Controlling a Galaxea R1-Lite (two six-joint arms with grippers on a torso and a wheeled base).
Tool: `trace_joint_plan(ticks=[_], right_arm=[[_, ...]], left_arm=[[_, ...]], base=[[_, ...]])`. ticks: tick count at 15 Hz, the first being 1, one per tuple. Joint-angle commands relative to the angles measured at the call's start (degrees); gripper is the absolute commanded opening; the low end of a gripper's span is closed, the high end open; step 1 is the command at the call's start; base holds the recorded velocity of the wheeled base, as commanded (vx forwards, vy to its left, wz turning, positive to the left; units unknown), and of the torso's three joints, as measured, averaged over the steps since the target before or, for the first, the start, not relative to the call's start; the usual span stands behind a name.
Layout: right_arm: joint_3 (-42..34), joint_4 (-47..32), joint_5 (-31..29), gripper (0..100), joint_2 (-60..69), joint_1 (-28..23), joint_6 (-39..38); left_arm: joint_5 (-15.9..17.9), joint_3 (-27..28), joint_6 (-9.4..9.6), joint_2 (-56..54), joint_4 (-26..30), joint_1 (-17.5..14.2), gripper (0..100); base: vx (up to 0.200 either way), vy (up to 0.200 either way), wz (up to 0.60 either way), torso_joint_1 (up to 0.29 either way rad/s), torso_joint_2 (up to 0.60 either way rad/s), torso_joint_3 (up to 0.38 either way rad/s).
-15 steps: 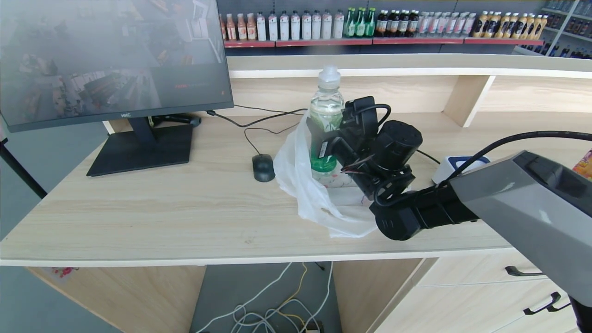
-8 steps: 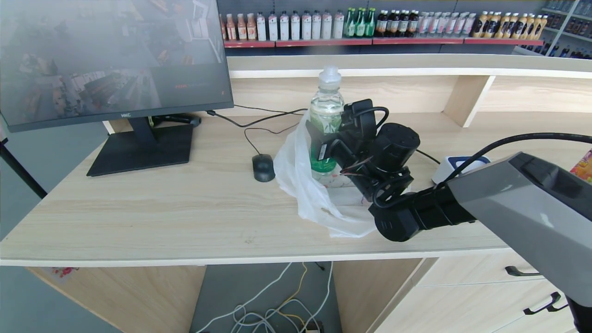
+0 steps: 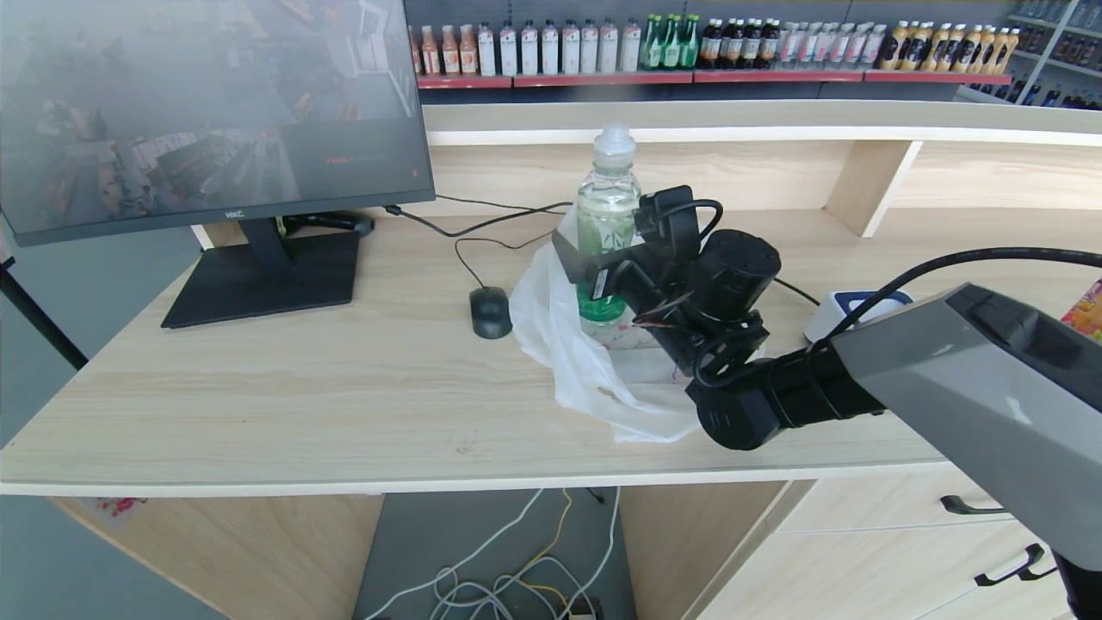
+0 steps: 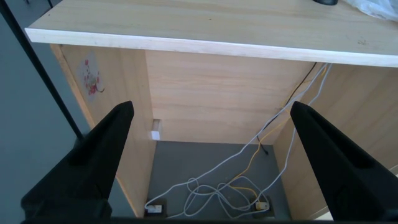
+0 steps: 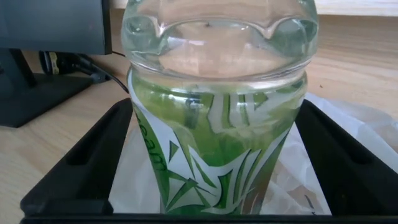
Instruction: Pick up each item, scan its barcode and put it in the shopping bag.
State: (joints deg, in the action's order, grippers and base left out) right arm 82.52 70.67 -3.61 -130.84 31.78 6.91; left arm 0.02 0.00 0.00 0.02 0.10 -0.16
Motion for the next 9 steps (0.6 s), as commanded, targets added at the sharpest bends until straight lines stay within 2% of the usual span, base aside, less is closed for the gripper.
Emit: trace_joint_plan(ticks=[1,7,9], right_arm=[[0.01,0.08,0.0,100,0.24,0.04,0.03],[-0.08,0.17,-0.08,100,2.35,0.83,1.17],[-2.27,0.08,-0.08,100,5.42,1.0,1.88]], left_arm=[[0.06,0.0,0.0,-0.02,-0.01,-0.02,100],[-0.02,0.0,0.0,-0.02,-0.01,-0.02,100],[-0.02,0.0,0.0,-0.02,-0.01,-0.02,100]], base=[[0.0,0.0,0.0,0.0,0.0,0.0],[0.0,0.0,0.0,0.0,0.0,0.0],[0.0,0.0,0.0,0.0,0.0,0.0]])
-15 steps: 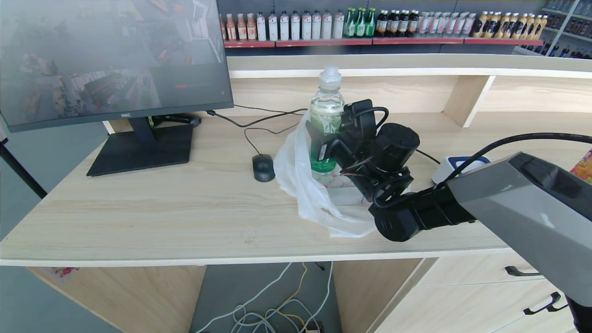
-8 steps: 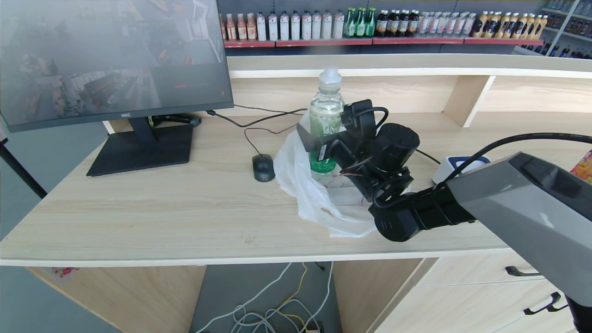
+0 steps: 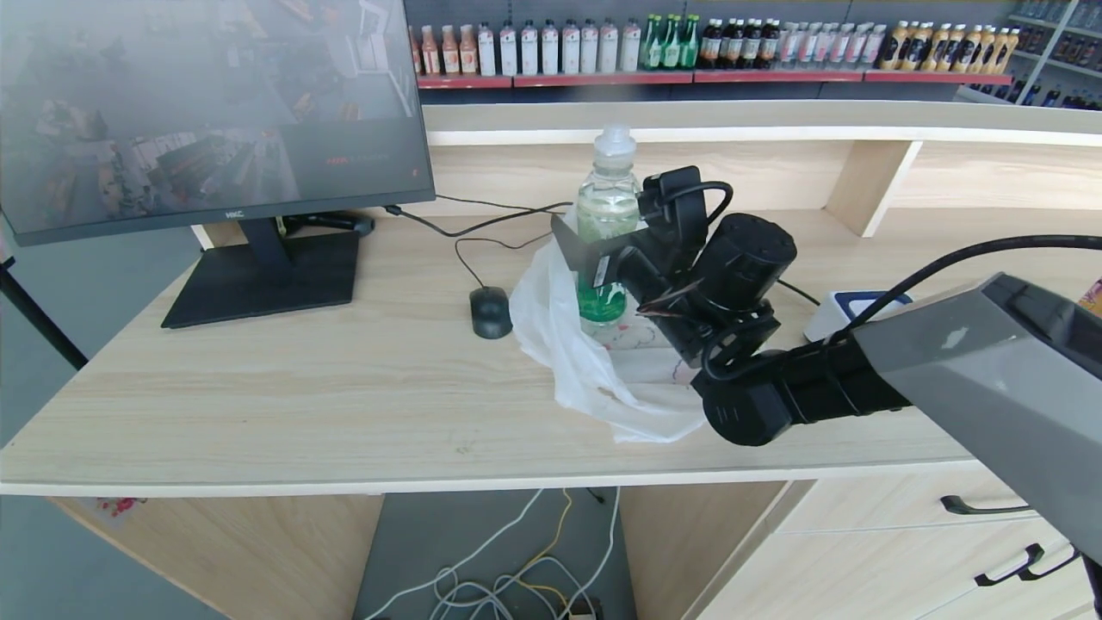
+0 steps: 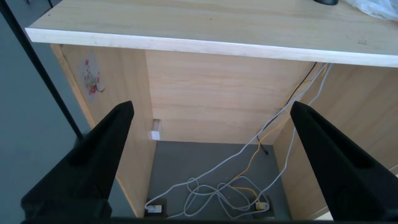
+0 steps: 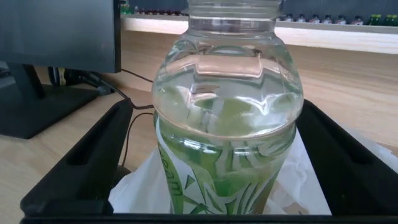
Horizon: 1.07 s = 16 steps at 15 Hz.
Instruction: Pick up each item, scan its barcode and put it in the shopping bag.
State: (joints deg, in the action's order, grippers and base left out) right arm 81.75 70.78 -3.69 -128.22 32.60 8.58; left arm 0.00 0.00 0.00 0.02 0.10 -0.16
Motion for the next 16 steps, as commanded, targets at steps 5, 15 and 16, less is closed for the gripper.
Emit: trace_joint_plan(ticks=[5,15,16], right_arm=[[-15.57,4.46,-0.26,100,11.5,0.54,0.82],[-49.14,19.22,-0.53,100,26.0,3.79,-1.73],[-49.41,19.22,-0.44,100,26.71,3.79,-1.9]], left_arm=[[0.0,0.0,0.0,-0.02,-0.01,-0.02,100],[0.09,0.0,0.09,-0.02,-0.01,-0.02,100],[0.09,0.0,0.09,-0.02,-0.01,-0.02,100]], base=[[0.0,0.0,0.0,0.0,0.0,0.0],[0.0,0.0,0.0,0.0,0.0,0.0],[0.0,0.0,0.0,0.0,0.0,0.0]])
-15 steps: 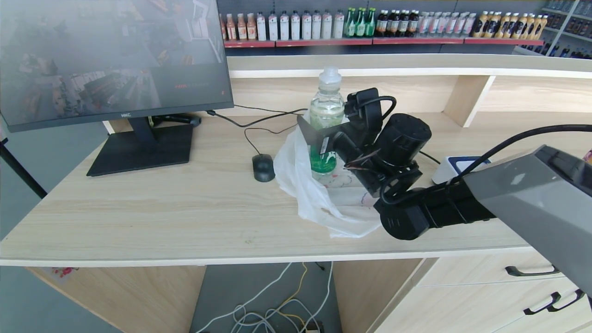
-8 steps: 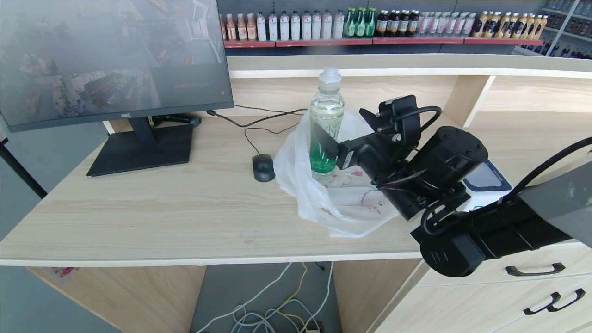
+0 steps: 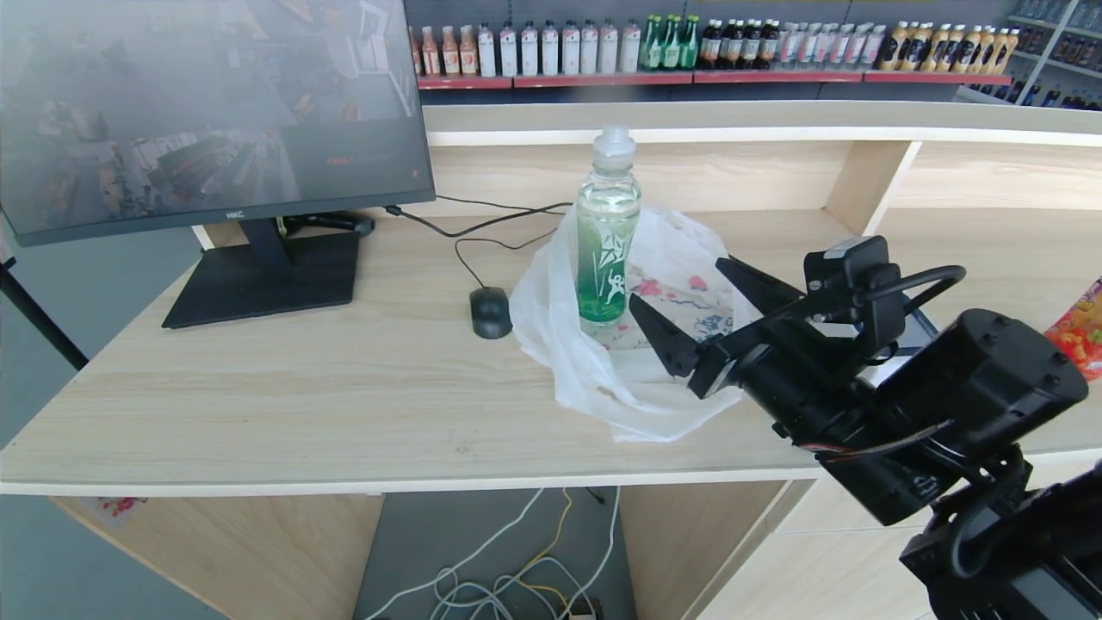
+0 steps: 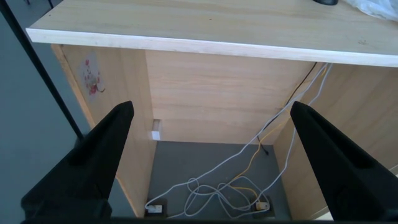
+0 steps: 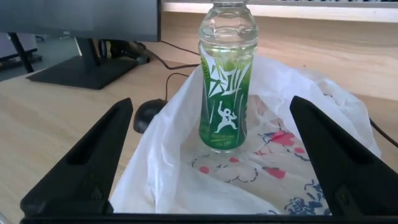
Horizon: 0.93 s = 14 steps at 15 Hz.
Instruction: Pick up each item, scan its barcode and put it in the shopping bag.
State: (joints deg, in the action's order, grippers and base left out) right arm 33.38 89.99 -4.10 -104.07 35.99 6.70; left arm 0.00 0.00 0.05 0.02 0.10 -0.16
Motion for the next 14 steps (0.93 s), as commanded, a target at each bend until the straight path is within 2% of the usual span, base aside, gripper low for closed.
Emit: trace_joint_plan(ticks=[1,2,4,5,11,14], right_arm=[[-1.03,0.01,-0.03,100,2.29,0.49,-0.46],[-1.56,0.01,-0.21,100,1.94,0.4,-2.49],[-1.21,0.01,-0.3,100,1.94,0.4,-2.66],[-1.03,0.01,-0.21,100,1.77,0.4,-2.75],[-0.42,0.01,-0.21,100,-0.34,1.37,-2.22],[-0.24,0.01,-0.21,100,-0.34,1.19,-2.13]], left_arm=[[0.0,0.0,-0.05,-0.02,-0.01,-0.02,100],[0.0,0.0,-0.22,-0.02,-0.01,-0.02,100],[0.0,0.0,-0.14,-0.02,-0.01,-0.02,100],[0.0,0.0,0.04,-0.02,-0.01,-0.02,100],[0.0,0.0,-0.22,-0.02,-0.01,-0.02,100],[0.0,0.0,-0.22,-0.02,-0.01,-0.02,100]], base=[[0.0,0.0,0.0,0.0,0.0,0.0],[0.0,0.0,0.0,0.0,0.0,0.0],[0.0,0.0,0.0,0.0,0.0,0.0],[-0.2,0.0,0.0,0.002,-0.01,-0.002],[0.0,0.0,0.0,0.0,0.0,0.0],[0.0,-0.2,0.0,0.006,0.01,0.007]])
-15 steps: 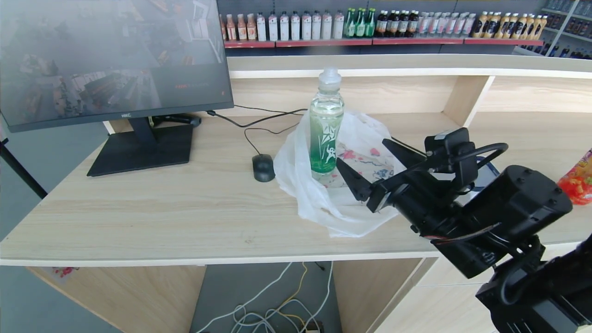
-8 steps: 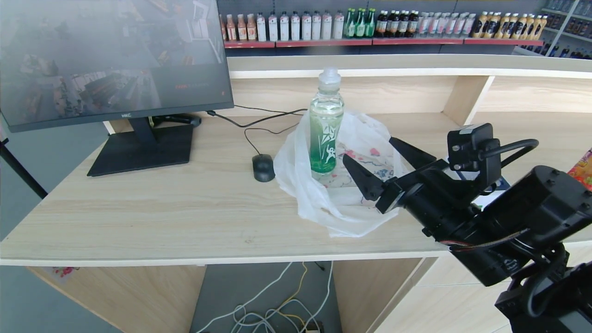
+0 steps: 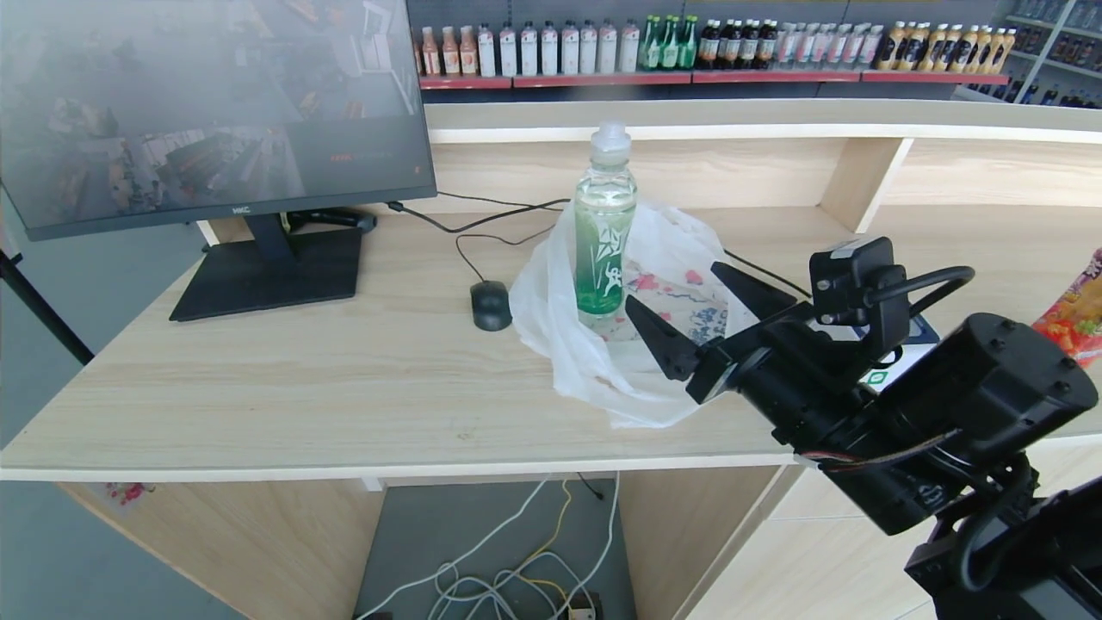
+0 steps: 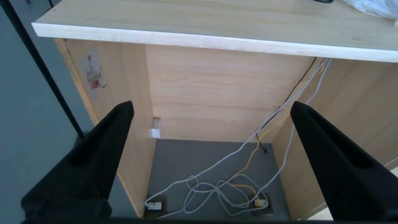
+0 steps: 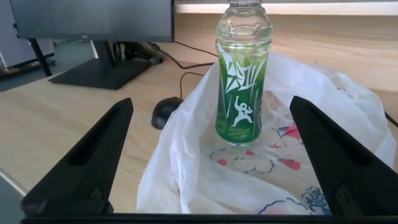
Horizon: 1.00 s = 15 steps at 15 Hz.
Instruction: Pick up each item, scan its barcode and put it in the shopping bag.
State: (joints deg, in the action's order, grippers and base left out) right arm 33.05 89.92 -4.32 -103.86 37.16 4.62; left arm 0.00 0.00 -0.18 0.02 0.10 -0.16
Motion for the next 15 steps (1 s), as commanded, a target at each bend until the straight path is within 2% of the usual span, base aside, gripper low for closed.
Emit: trace_joint_plan(ticks=[1,6,15], right_arm=[[-0.18,0.08,0.01,100,-0.55,0.02,0.21],[-3.34,0.08,0.01,100,0.5,1.25,0.57],[-3.61,0.08,0.01,100,0.77,1.25,0.57]], left_arm=[[0.0,0.0,-0.08,-0.02,-0.01,-0.02,100],[0.0,0.0,-0.08,-0.02,-0.01,-0.02,100],[0.0,0.0,-0.08,-0.02,-0.01,-0.02,100]], base=[[0.0,-0.2,0.0,0.002,0.0,-0.002],[0.0,-0.2,0.0,0.007,0.0,0.0],[0.0,-0.2,0.0,0.002,0.0,0.002]])
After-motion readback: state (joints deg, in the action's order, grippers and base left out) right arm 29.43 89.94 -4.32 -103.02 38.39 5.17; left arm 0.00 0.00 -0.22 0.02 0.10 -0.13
